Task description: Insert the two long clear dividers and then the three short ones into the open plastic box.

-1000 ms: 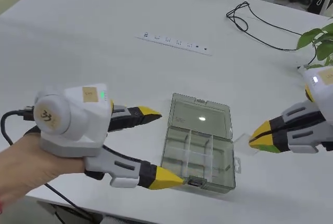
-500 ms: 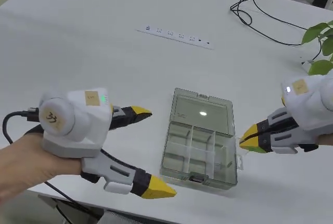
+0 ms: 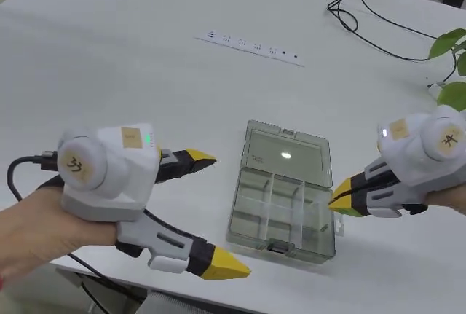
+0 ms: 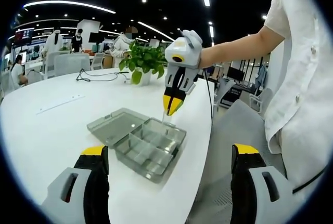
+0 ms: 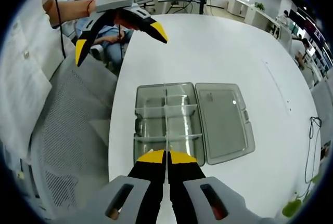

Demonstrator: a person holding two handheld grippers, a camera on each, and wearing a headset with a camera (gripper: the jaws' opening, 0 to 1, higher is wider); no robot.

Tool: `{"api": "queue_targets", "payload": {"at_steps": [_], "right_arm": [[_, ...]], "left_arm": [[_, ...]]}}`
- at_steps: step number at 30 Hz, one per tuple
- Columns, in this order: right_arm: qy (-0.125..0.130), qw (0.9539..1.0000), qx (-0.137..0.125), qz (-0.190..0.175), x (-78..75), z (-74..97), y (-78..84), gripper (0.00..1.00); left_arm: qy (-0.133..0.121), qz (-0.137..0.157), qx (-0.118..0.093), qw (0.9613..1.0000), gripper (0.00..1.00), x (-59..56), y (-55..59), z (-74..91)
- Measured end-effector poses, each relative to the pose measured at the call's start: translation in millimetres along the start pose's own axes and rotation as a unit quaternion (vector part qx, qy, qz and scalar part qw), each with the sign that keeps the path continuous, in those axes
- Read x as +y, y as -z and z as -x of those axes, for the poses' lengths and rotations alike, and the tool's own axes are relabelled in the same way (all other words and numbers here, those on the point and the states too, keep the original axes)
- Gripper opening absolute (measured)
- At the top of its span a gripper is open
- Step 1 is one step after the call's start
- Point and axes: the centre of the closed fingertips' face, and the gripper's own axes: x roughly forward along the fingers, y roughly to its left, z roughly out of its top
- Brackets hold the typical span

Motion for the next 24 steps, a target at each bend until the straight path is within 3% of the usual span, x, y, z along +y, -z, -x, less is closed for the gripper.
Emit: {"api": "queue_targets", "payload": {"at_steps": [10, 24], "right_arm": [[-0.003, 1.0, 0.006, 0.0, 4.0, -2.5, -3.4, 0.03], [-0.013, 0.9999, 0.012, 0.001, -1.1, -15.5, 6.6, 0.03]], "left_arm": [[0.001, 0.002, -0.001, 1.0, 1.0, 0.3, 0.5, -1.2], [0.003, 0.003, -0.001, 1.0, 1.0, 0.2, 1.8, -1.6]]}}
